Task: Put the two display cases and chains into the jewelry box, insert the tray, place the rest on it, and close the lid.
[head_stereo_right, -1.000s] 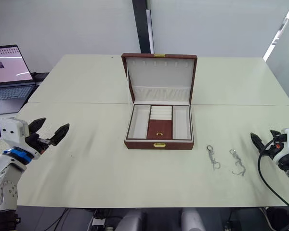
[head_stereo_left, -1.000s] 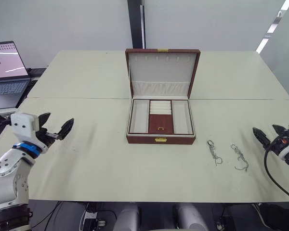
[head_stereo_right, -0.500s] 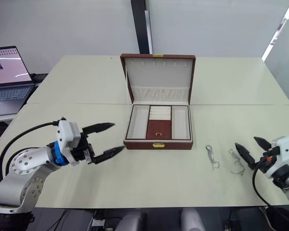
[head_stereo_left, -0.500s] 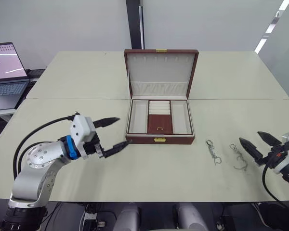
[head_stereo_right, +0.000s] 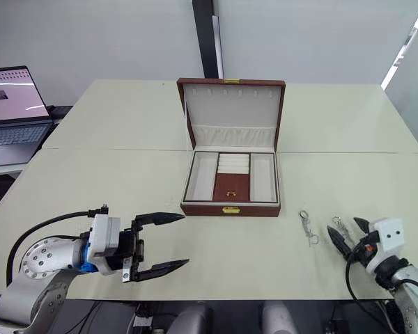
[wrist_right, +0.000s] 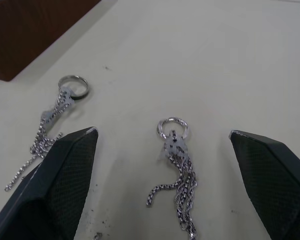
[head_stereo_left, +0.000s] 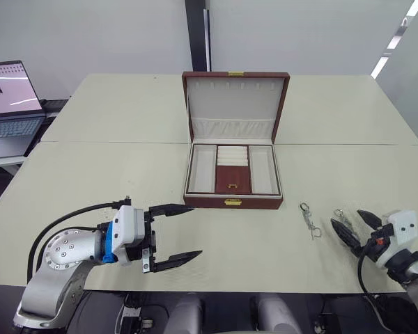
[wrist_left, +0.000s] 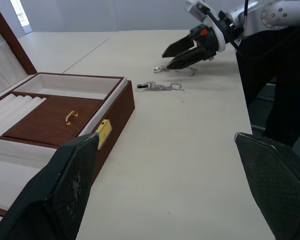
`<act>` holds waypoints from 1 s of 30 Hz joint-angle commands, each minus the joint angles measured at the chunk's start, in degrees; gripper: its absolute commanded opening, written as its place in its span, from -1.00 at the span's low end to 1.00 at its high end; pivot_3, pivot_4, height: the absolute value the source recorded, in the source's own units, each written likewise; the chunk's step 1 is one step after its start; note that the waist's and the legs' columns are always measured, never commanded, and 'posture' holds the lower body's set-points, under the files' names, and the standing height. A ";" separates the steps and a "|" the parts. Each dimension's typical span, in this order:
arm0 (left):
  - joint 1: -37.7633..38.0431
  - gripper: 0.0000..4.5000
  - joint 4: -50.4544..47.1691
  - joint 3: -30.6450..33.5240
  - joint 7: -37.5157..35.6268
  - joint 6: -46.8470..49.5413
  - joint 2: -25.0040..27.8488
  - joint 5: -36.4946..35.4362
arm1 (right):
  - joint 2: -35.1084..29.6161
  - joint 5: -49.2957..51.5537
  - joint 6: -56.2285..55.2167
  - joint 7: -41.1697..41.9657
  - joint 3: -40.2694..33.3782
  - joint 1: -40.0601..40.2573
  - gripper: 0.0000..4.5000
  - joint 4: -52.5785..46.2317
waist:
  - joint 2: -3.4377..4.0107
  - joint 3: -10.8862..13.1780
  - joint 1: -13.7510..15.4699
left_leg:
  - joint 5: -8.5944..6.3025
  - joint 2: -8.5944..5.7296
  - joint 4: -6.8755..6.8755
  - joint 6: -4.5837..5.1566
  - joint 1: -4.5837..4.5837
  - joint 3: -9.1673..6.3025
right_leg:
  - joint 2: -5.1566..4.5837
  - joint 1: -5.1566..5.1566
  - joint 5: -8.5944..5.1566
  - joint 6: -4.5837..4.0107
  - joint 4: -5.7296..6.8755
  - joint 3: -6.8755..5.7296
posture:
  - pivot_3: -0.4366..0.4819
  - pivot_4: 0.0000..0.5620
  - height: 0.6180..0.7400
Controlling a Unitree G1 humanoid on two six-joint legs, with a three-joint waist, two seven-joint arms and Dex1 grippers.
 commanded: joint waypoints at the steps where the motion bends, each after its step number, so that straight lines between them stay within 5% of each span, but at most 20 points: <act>1: -0.31 1.00 0.23 0.12 0.21 -1.90 -0.57 0.36 | 0.45 -1.86 -2.34 -1.22 0.18 -0.56 0.99 1.68 | 0.01 -0.01 -0.01 | 0.00 0.00 0.00 0.00 0.00 0.01 | 0.00 0.00 0.00 0.00 0.00 0.00 | -0.05 -0.47 1.00; 8: 0.31 1.00 -0.47 -0.28 0.84 -1.98 -1.37 0.62 | 0.39 -3.54 -2.86 -1.06 1.35 -0.14 0.99 3.54 | 0.00 -0.02 -0.04 | 0.00 -0.01 0.00 0.00 0.09 0.01 | 0.01 0.08 0.00 0.00 0.00 0.00 | -0.05 -0.47 1.00; 22: -0.12 1.00 1.70 -0.71 2.07 -3.41 -2.12 1.48 | 0.97 -5.87 -5.83 -2.12 2.71 -0.40 -0.54 6.26 | -0.10 -0.10 -0.04 | -0.01 -0.01 -0.01 0.01 0.24 0.01 | 0.04 0.23 -0.01 -0.01 0.00 0.01 | -0.05 -0.47 1.00; 27: -0.49 1.00 2.41 -0.45 2.30 -3.39 -2.06 1.34 | 1.32 -5.34 -6.60 -2.24 2.62 -0.61 -0.91 6.59 | -0.11 -0.11 -0.04 | -0.01 0.00 -0.01 0.01 0.24 0.01 | 0.04 0.23 -0.01 -0.01 0.00 0.01 | -0.05 -0.47 1.00; 30: -0.43 1.00 2.44 -0.29 2.61 -2.99 -2.08 0.94 | 1.38 -4.08 -7.02 -1.60 1.97 -0.99 -0.93 6.32 | -0.12 -0.11 -0.07 | -0.01 0.00 -0.01 0.01 0.25 0.02 | 0.04 0.24 -0.01 -0.01 0.00 0.02 | -0.05 -0.47 1.00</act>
